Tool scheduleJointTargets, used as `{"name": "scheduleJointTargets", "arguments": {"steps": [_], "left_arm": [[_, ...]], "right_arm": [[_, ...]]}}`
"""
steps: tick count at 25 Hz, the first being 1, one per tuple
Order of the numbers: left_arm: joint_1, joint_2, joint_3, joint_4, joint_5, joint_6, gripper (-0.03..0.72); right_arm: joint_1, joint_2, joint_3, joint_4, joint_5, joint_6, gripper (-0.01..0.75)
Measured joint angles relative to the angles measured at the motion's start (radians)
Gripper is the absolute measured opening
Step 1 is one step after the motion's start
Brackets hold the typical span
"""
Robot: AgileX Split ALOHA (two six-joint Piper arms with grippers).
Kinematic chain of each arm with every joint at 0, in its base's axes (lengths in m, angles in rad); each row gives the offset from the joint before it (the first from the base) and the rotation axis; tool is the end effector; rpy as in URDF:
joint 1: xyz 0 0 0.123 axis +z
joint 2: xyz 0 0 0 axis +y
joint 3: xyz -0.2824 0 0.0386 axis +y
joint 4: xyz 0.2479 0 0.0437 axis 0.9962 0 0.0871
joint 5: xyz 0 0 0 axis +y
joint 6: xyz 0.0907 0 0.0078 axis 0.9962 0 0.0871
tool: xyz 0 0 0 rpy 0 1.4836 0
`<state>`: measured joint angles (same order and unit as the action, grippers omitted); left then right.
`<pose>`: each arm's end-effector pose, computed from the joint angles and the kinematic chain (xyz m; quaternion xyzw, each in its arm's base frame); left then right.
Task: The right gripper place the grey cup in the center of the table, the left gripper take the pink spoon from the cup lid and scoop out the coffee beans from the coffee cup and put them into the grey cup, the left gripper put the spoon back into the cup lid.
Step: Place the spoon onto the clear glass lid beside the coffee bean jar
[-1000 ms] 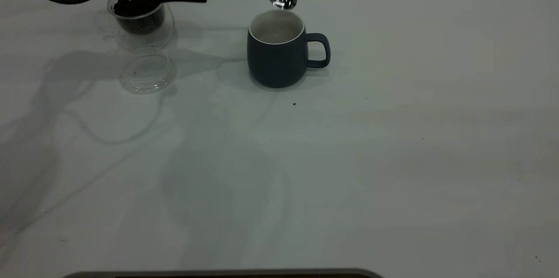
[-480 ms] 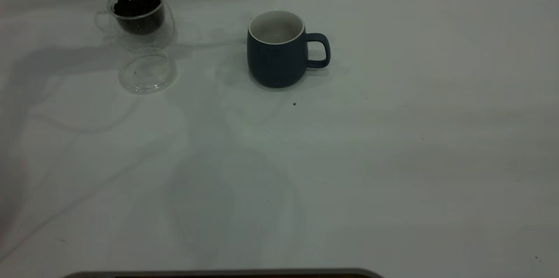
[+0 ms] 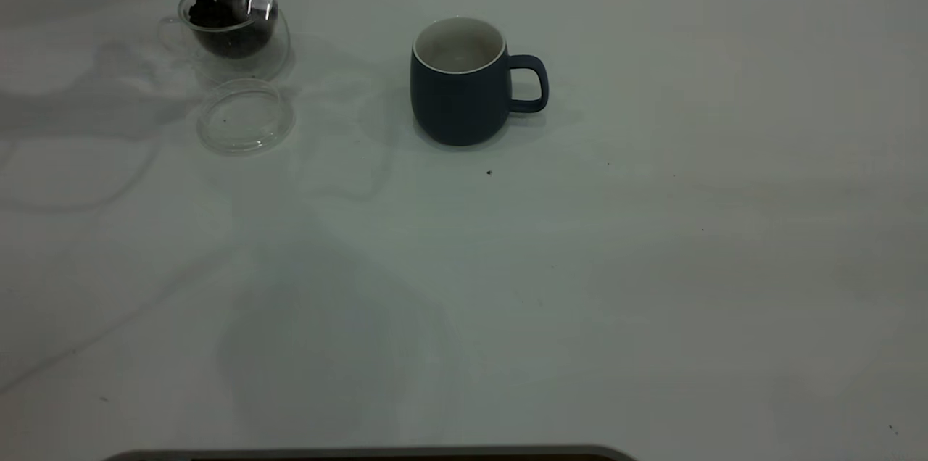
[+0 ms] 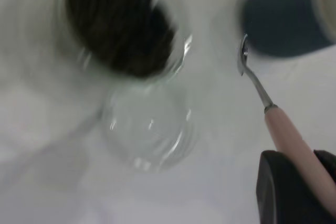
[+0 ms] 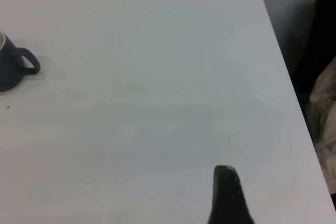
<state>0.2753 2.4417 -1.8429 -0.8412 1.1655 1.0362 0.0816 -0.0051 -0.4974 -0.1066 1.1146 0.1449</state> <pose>0.4733 0.0688 0.1056 0.1707 0.9135 -0.3198 0.1848 -0.0072 -0.0093 0.2725 0.0309 0.8646 0.0035 0.5015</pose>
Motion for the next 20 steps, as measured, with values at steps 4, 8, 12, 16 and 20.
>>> {"name": "scheduleJointTargets", "arguments": {"steps": [4, 8, 12, 16, 20], "left_arm": [[0.001, 0.058, 0.0, 0.017, 0.0, -0.015, 0.136], [0.003, 0.1, 0.0, 0.017, 0.0, -0.015, 0.136], [0.014, 0.14, 0.0, 0.0, 0.0, -0.014, 0.136], [0.046, 0.161, 0.0, -0.049, 0.0, -0.014, 0.136], [0.092, 0.166, 0.0, -0.156, 0.0, -0.014, 0.136]], "right_arm": [[0.0, 0.0, 0.0, 0.0, 0.0, 0.0, 0.534], [0.0, 0.0, 0.0, 0.0, 0.0, 0.0, 0.534], [0.0, 0.0, 0.0, 0.0, 0.0, 0.0, 0.534], [0.0, 0.0, 0.0, 0.0, 0.0, 0.0, 0.534], [0.0, 0.0, 0.0, 0.0, 0.0, 0.0, 0.534]]}}
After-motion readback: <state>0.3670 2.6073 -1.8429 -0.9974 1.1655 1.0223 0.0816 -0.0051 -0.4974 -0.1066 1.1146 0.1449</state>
